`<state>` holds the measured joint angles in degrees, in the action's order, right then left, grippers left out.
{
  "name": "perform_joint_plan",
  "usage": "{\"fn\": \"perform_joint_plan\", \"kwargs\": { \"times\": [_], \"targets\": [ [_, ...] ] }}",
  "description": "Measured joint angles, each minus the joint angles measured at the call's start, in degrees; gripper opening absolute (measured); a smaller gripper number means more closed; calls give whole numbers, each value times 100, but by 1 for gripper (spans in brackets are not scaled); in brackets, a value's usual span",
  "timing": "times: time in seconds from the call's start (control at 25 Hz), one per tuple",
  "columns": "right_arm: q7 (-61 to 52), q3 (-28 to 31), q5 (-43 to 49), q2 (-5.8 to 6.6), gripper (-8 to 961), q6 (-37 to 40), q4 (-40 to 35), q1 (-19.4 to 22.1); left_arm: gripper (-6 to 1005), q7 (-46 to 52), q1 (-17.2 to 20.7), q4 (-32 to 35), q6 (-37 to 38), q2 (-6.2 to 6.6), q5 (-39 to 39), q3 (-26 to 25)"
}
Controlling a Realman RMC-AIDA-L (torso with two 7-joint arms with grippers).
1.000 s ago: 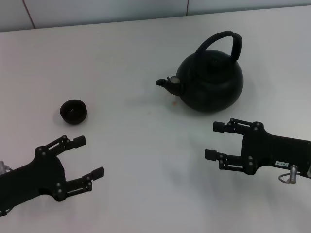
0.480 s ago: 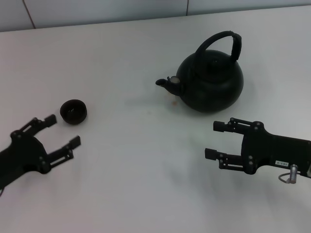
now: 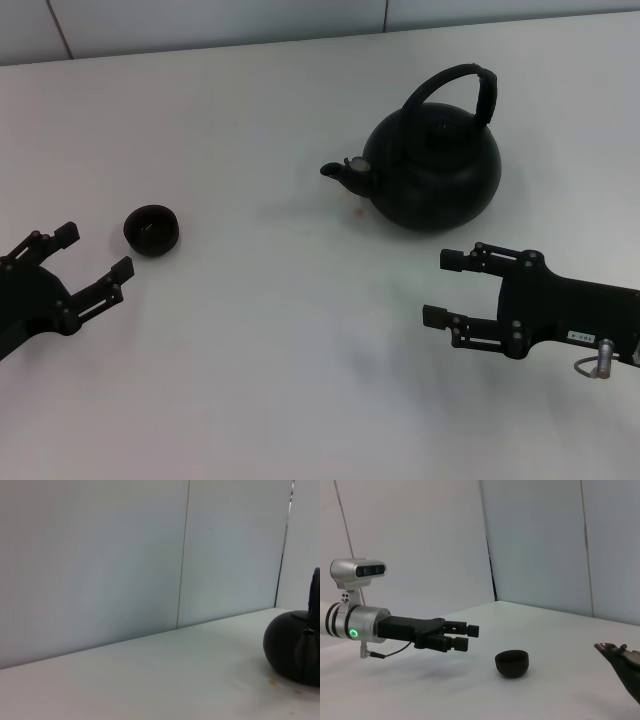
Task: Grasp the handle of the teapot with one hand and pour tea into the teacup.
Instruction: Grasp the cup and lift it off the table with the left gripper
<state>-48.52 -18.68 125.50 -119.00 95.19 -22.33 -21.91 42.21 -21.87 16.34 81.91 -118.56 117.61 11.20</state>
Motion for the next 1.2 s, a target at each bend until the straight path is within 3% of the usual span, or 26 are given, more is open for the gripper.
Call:
{"fn": "perform_joint_plan", "kwargs": {
  "times": [0.72, 1.2],
  "targets": [
    [0, -5, 0, 0, 745, 3, 0, 10, 860, -454, -57, -298, -464, -3, 61, 5],
    [0, 7, 0, 7, 744, 41, 0, 29, 859, -610, -294, -589, -875, -8, 27, 5]
  ]
}}
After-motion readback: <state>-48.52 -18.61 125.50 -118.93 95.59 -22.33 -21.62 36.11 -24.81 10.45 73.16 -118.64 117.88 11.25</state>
